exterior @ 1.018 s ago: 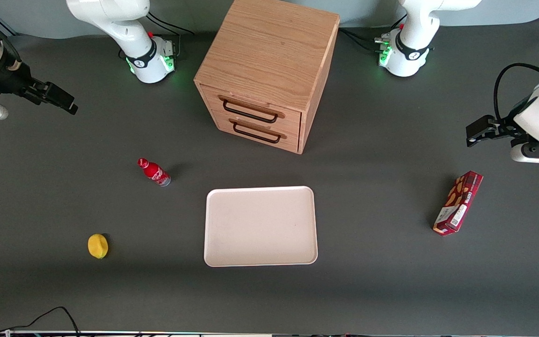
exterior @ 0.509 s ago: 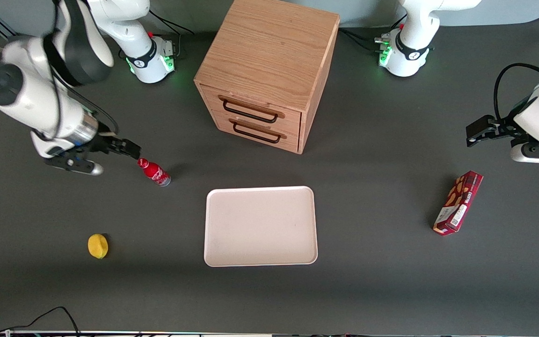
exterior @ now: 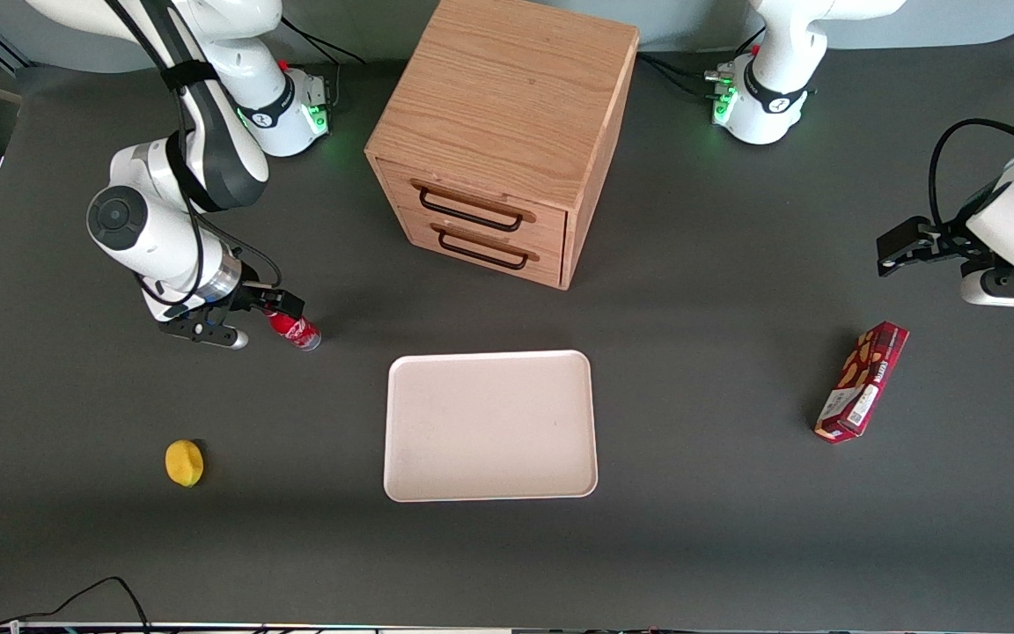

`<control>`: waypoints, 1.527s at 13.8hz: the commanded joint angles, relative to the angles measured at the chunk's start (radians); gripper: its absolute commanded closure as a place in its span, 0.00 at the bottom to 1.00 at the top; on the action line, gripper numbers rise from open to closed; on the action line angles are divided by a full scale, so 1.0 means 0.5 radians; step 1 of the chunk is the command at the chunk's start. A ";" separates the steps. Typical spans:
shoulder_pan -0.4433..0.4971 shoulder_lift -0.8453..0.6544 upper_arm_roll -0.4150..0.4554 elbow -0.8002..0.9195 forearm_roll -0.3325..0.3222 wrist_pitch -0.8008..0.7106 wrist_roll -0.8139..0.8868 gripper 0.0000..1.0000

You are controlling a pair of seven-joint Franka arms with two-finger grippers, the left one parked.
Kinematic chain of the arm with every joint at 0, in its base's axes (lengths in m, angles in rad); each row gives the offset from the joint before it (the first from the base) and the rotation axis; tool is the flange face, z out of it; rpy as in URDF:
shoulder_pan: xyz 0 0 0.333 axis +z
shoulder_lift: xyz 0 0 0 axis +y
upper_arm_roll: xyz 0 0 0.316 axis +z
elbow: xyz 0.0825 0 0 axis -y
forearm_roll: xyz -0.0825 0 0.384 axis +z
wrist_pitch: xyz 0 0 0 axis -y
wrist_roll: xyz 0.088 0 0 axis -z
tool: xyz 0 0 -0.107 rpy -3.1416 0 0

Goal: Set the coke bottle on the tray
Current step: 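Lower the right gripper onto the red Coca-Cola bottle and close it, then lift the bottle and carry it to the white tray's edge, lowering it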

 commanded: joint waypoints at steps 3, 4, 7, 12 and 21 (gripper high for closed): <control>0.001 -0.057 0.054 -0.084 -0.073 0.045 -0.028 1.00; 0.001 -0.057 0.054 -0.084 -0.073 0.039 -0.028 1.00; 0.004 -0.070 0.057 -0.057 -0.079 -0.022 -0.034 1.00; -0.005 -0.097 0.039 0.546 -0.079 -0.729 -0.046 1.00; 0.065 0.972 0.262 2.460 -0.070 -1.563 0.658 1.00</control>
